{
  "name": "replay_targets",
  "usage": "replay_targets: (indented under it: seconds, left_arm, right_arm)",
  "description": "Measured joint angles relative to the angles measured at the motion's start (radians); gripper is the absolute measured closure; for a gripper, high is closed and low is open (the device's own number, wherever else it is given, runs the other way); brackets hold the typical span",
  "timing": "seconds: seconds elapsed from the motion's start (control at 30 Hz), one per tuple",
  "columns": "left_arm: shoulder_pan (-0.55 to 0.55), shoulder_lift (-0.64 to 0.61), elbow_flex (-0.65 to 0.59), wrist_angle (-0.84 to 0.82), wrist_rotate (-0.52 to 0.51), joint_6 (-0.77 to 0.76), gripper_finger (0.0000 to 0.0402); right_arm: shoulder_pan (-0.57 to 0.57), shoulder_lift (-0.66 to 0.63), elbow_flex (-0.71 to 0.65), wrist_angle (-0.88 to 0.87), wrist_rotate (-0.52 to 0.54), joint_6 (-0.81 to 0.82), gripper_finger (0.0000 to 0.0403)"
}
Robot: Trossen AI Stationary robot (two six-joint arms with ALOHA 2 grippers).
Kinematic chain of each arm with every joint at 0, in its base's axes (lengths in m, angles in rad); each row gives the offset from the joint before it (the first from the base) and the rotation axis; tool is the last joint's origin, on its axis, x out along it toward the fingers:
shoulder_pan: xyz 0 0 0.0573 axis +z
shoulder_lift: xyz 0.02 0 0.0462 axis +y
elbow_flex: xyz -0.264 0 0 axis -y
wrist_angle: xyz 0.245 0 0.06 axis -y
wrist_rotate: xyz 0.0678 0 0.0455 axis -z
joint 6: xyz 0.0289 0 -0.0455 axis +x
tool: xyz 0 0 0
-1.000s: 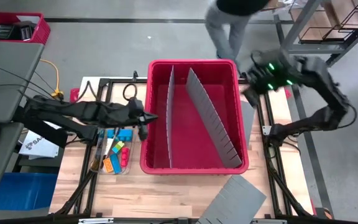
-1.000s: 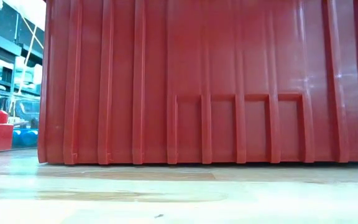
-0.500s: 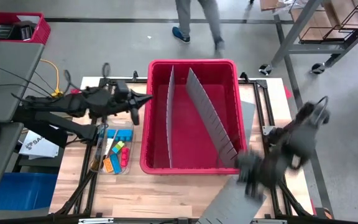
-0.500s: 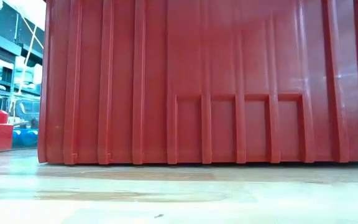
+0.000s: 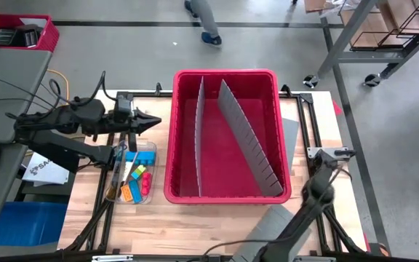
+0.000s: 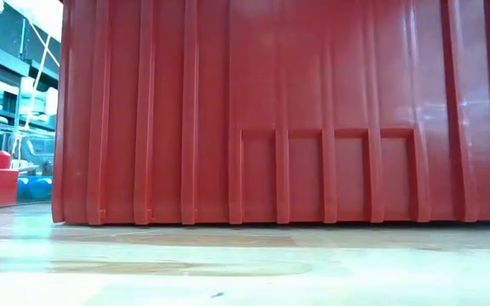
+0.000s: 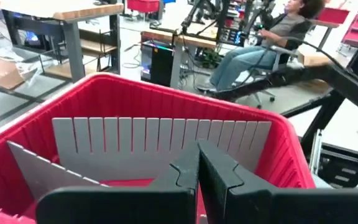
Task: Sort Items/Unsort Items
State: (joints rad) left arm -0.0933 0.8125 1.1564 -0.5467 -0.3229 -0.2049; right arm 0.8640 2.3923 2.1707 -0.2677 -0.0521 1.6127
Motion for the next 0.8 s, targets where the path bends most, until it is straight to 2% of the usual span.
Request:
replay_targets:
  seconds: [0.1, 0.13, 0.17, 0.23, 0.43, 0.63, 0.8]
  left_arm:
    - [0.0, -0.009, 0.0, -0.024, -0.001, 0.0, 0.0401]
    - [0.0, -0.009, 0.0, -0.027, 0.0, 0.0, 0.0401]
    - [0.0, -0.008, 0.0, -0.03, -0.001, 0.0, 0.0401]
    - [0.0, -0.005, -0.001, -0.036, -0.001, 0.0, 0.0401]
    - [0.001, 0.024, -0.001, -0.04, -0.005, 0.024, 0.0401]
    - [0.001, 0.067, -0.002, -0.056, -0.005, 0.033, 0.0401]
    - [0.001, 0.101, -0.002, -0.078, -0.005, 0.033, 0.0401]
  right_arm:
    - [0.0, 0.122, 0.18, -0.167, -0.085, -0.012, 0.0403]
    - [0.001, 0.141, 0.187, -0.182, -0.101, -0.001, 0.0403]
    - [0.001, 0.139, 0.148, -0.143, -0.114, 0.036, 0.0403]
    - [0.008, 0.141, 0.108, -0.185, -0.105, 0.083, 0.0403]
    - [0.002, 0.14, 0.131, -0.542, -0.079, 0.023, 0.0403]
    - [-0.009, 0.139, 0.14, -0.499, -0.088, -0.064, 0.0403]
    - [0.059, 0.114, 0.14, -0.622, -0.165, 0.085, 0.0403]
